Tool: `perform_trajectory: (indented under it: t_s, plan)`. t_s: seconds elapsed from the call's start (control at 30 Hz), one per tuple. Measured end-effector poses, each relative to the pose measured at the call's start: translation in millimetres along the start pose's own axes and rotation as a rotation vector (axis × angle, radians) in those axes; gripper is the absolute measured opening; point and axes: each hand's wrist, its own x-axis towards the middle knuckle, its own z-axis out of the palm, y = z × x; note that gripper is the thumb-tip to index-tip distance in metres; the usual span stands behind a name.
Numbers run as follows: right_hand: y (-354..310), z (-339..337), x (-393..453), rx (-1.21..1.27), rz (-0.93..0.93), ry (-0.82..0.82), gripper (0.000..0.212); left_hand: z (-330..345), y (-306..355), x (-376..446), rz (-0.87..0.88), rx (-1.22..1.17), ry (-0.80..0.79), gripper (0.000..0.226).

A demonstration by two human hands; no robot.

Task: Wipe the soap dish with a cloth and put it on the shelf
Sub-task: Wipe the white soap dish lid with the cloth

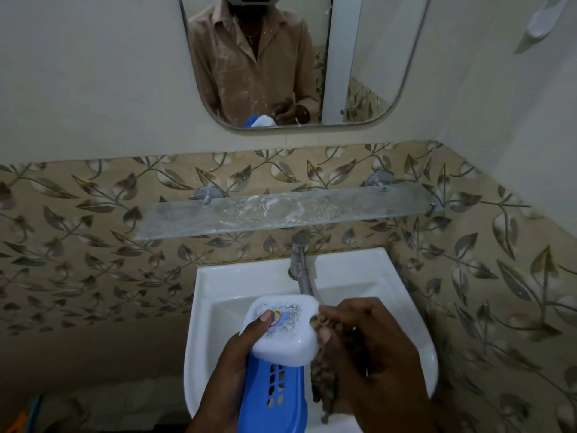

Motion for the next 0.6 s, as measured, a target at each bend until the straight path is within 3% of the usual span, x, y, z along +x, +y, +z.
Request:
perform_trajectory:
  t_s: [0.13, 0.23, 0.3, 0.4, 0.6]
  plan:
    - [11.8, -8.9, 19.8, 0.085, 0.151, -0.07, 0.018, -2.4, 1.9, -2.9, 0.065, 0.12, -0.009, 0.03]
    - [5.7, -8.4, 8.4, 0.291, 0.2, -0.158, 0.021, -6.3, 5.9, -3.1, 0.047, 0.083, 0.015, 0.032]
    - [-3.7, -5.8, -4.4, 0.365, 0.175, -0.202, 0.022, -8.0, 7.1, -2.8, 0.024, 0.059, 0.015, 0.047]
    - [-7.3, -3.5, -9.0, 0.185, 0.104, -0.175, 0.029, -13.3, 5.8, -2.4, 0.029, 0.069, -0.003, 0.081]
    - [7.9, -15.0, 18.9, 0.181, 0.244, -0.309, 0.016, -15.2, 5.8, -0.3, 0.177, 0.414, -0.09, 0.036]
